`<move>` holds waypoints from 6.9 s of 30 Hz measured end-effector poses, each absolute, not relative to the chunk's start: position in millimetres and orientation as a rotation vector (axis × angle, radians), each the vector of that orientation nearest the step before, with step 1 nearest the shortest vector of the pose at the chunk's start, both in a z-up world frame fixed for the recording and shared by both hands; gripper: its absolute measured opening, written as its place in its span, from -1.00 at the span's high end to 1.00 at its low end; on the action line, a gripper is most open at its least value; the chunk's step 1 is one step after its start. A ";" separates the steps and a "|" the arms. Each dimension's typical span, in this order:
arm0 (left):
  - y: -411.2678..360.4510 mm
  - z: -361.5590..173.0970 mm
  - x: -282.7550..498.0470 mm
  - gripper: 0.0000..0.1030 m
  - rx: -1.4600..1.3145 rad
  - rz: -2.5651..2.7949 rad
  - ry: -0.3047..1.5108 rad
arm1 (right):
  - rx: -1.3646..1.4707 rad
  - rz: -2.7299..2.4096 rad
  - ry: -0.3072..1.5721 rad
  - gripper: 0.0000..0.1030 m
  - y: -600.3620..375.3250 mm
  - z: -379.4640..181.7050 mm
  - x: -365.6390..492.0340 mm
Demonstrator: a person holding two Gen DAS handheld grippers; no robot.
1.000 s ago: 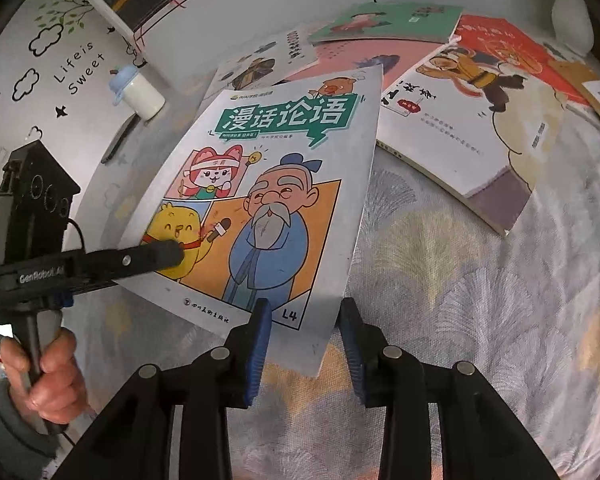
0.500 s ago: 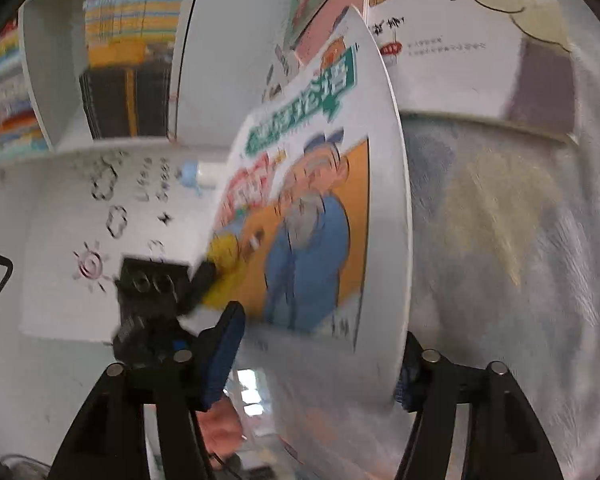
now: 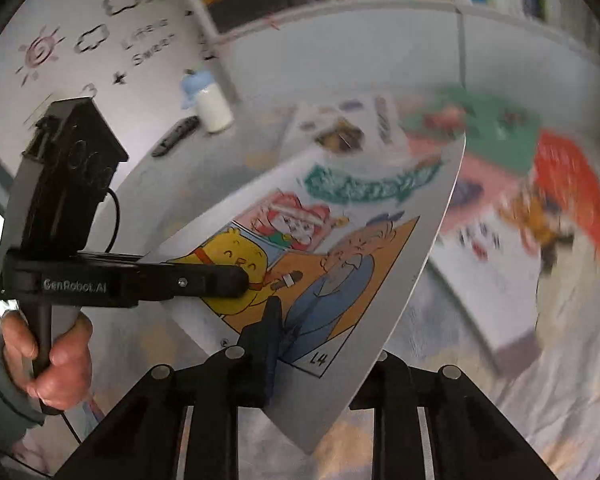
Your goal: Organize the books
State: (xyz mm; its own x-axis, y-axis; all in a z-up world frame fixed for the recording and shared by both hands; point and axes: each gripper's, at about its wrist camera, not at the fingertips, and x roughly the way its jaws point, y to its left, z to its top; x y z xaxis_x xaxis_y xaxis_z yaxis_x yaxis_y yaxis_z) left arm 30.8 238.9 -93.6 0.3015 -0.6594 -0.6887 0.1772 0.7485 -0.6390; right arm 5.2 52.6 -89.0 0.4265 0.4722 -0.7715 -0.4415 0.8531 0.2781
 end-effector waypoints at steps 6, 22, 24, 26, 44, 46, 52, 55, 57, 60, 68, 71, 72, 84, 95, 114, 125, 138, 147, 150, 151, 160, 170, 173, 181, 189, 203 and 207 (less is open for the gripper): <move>288.5 -68.2 27.1 0.73 -0.526 -0.472 1.010 | -0.038 0.668 0.883 0.54 96.7 -58.6 23.4; 393.1 -131.3 77.8 0.71 -0.728 -0.204 0.985 | -0.169 0.781 0.884 0.50 214.6 -89.0 109.8; 398.1 -141.7 80.3 0.71 -0.746 -0.186 1.005 | -0.166 0.773 0.913 0.49 217.4 -100.7 115.4; 400.4 -148.7 80.3 0.68 -0.757 -0.172 1.033 | -0.152 0.780 0.947 0.48 219.2 -111.2 119.0; 422.9 -143.5 43.1 0.48 -0.683 0.042 1.106 | -0.110 0.801 1.146 0.07 194.8 -151.8 86.5; 412.4 -135.6 43.4 0.47 -0.635 0.024 1.107 | -0.095 0.800 1.154 0.07 182.1 -152.2 75.2; 361.1 -115.2 64.9 0.05 -0.539 -0.109 1.142 | -0.032 0.742 1.153 0.07 134.1 -145.2 51.6; 332.8 -109.4 81.4 -0.05 -0.497 -0.199 1.140 | 0.024 0.685 1.125 0.07 105.0 -135.4 53.0; 313.5 -107.3 95.6 -0.05 -0.475 -0.244 1.142 | 0.054 0.635 1.094 0.07 84.4 -127.8 60.3; 291.3 -111.3 120.3 -0.05 -0.470 -0.269 1.140 | 0.096 0.566 1.054 -0.04 57.5 -118.6 82.0; 269.2 -142.8 166.4 0.00 -0.487 -0.259 1.169 | 0.152 0.437 0.988 0.23 23.4 -112.3 154.7; 267.8 -144.2 172.8 0.00 -0.505 -0.258 1.159 | 0.129 0.413 0.997 0.27 28.7 -119.4 177.3; 267.0 -145.8 175.2 0.00 -0.511 -0.260 1.167 | 0.117 0.407 1.003 0.27 30.7 -122.4 183.8; 256.9 -151.6 173.7 0.00 -0.491 -0.282 1.191 | 0.058 0.429 1.026 0.26 47.2 -140.1 212.4; 217.3 -150.5 50.7 0.00 -0.389 -0.556 1.358 | -0.030 0.474 1.108 0.26 12.9 -136.7 90.9; 187.5 -141.6 -12.1 0.09 -0.235 -0.461 1.367 | 0.218 0.276 1.178 0.31 -43.4 -153.4 -30.7; 217.8 -117.0 -21.4 0.10 -0.633 -0.678 1.186 | 0.139 0.273 1.152 0.26 -25.9 -155.3 -37.7; 196.0 -151.1 -14.8 0.80 -0.552 -0.548 1.250 | 0.150 0.295 1.127 0.18 -29.6 -155.4 -48.4; 197.4 -143.4 3.6 0.81 -0.870 -0.748 1.262 | 0.529 0.383 1.206 0.15 -86.3 -161.7 -52.5; 194.4 -138.7 12.0 0.81 -0.954 -0.807 1.261 | 0.700 0.452 1.197 0.04 -104.2 -170.6 -59.0; 195.7 -139.8 14.6 0.81 -0.993 -0.822 1.264 | 0.750 0.470 1.190 0.00 -107.9 -173.1 -59.8; 196.9 -160.0 19.1 0.81 -1.067 -0.790 1.322 | 1.192 0.578 1.115 0.20 -119.6 -212.4 -36.1; 190.9 -141.3 19.9 0.81 -0.755 -0.723 1.318 | 0.471 0.492 1.074 0.53 -75.1 -131.5 -29.7; 187.7 -123.0 19.5 0.81 -0.658 -0.718 1.271 | 0.250 0.486 1.028 0.53 -49.5 -108.7 -34.3; 214.8 -77.8 17.2 0.81 -0.644 -0.736 1.123 | 0.029 0.512 0.910 0.53 -27.1 -66.8 -47.4; 283.9 -34.1 27.5 0.81 -0.620 -0.574 0.946 | -0.076 0.623 0.780 0.52 50.8 -23.7 -4.1; 388.4 -97.1 66.3 0.78 -0.693 -0.255 0.959 | -0.199 0.817 0.846 0.50 196.2 -60.8 96.5; 403.2 -123.2 71.0 0.78 -0.752 -0.237 0.980 | -0.217 0.831 0.886 0.50 218.0 -83.9 111.6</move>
State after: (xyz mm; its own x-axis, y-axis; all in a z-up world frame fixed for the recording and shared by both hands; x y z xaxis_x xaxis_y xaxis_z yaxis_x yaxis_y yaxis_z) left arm 71.0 403.2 -123.2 0.5552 -0.5017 -0.6633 -0.1430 0.7281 -0.6704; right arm 111.6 218.0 -83.9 0.3514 0.5510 -0.7569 -0.7200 0.6758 0.1577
